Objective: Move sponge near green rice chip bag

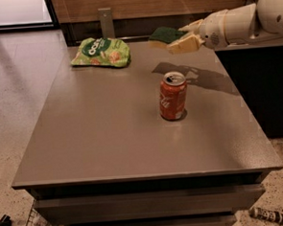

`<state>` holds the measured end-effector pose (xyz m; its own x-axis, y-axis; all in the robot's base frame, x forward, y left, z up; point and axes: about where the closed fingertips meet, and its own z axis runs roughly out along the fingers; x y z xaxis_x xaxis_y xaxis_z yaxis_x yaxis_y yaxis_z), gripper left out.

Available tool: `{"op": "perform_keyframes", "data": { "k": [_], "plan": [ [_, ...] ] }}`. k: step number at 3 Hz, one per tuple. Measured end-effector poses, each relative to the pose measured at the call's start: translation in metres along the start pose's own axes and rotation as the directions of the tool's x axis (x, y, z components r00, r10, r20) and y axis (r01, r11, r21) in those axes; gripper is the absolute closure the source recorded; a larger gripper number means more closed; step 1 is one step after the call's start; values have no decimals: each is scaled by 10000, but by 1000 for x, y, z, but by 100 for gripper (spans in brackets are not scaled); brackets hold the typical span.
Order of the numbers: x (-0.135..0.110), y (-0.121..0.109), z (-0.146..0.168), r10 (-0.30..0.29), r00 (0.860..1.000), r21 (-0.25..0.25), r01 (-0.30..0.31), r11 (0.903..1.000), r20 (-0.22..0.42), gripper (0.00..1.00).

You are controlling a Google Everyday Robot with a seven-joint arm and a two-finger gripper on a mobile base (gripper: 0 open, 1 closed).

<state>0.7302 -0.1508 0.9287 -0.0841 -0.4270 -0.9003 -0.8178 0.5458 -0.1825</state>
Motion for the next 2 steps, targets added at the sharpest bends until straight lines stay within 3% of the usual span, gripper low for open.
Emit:
{"op": "perform_keyframes", "data": {
  "k": [1,2],
  "plan": [
    [2,-8,71,-42,10000,-108,41,9999,-46,100],
    [5,-11,98,-30,10000,-220,28,9998,-81,100]
  ]
}}
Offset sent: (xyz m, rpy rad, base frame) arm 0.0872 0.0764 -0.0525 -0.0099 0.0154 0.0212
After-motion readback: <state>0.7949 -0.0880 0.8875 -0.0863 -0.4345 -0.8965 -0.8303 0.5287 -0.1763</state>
